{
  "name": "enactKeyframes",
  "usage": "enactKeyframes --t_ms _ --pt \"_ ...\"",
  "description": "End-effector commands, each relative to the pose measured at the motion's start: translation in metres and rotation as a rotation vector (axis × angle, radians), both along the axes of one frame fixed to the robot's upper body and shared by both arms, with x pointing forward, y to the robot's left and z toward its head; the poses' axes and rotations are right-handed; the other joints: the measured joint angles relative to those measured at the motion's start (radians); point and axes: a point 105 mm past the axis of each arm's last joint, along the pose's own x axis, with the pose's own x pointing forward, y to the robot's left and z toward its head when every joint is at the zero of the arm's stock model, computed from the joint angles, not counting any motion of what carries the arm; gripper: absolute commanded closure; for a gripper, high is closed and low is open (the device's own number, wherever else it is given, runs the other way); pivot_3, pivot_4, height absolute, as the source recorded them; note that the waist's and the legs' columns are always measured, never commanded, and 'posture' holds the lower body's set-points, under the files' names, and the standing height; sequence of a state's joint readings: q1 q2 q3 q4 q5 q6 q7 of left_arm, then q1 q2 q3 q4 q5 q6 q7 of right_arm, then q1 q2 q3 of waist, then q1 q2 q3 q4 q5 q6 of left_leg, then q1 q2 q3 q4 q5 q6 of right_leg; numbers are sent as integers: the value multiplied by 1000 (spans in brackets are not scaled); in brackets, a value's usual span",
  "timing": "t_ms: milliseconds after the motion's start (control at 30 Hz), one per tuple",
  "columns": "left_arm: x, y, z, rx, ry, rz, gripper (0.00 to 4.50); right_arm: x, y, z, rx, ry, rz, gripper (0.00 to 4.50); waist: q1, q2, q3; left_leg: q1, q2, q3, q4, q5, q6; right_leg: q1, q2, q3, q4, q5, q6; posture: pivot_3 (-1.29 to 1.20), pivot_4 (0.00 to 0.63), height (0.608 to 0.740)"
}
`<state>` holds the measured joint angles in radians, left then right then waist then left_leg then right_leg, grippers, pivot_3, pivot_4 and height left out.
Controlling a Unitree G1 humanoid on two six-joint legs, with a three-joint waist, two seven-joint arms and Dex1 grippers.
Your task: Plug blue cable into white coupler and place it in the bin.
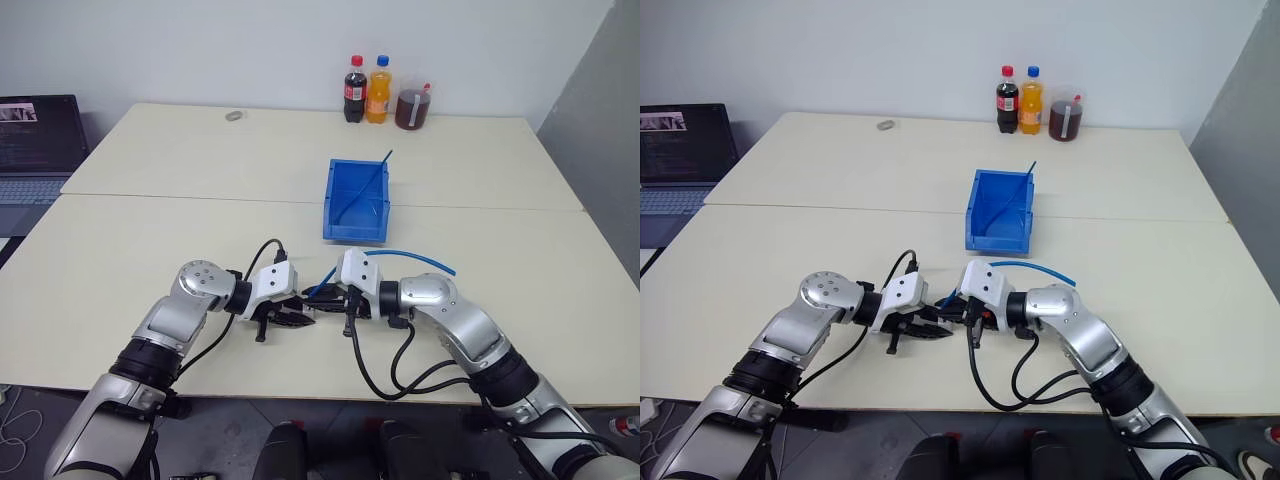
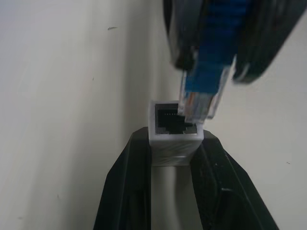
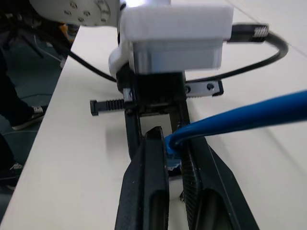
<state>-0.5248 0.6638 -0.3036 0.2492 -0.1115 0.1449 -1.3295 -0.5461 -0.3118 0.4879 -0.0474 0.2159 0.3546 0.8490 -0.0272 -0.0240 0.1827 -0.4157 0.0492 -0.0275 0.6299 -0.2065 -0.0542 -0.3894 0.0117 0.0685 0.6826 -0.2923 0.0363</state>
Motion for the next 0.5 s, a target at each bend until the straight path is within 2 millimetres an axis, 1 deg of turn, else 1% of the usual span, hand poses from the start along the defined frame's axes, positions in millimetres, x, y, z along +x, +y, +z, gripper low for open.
enactKeyframes --t_ms 33,267,500 --pt "-3 2 -15 44 42 13 3721 2 1 5 -16 -73 32 4410 0 0 0 0 0 0 0 0 0 0 0 0 0 0 0 0 150 740" --pt "-5 2 -17 45 45 11 3721 6 -1 -1 -55 -95 35 4410 0 1 -1 1 0 0 0 0 0 0 0 0 0 0 0 0 150 740" --pt "-5 2 -18 51 43 6 3721 1 3 -8 -117 -86 105 4410 0 1 -1 1 0 0 0 0 0 1 0 0 1 0 0 0 150 740"
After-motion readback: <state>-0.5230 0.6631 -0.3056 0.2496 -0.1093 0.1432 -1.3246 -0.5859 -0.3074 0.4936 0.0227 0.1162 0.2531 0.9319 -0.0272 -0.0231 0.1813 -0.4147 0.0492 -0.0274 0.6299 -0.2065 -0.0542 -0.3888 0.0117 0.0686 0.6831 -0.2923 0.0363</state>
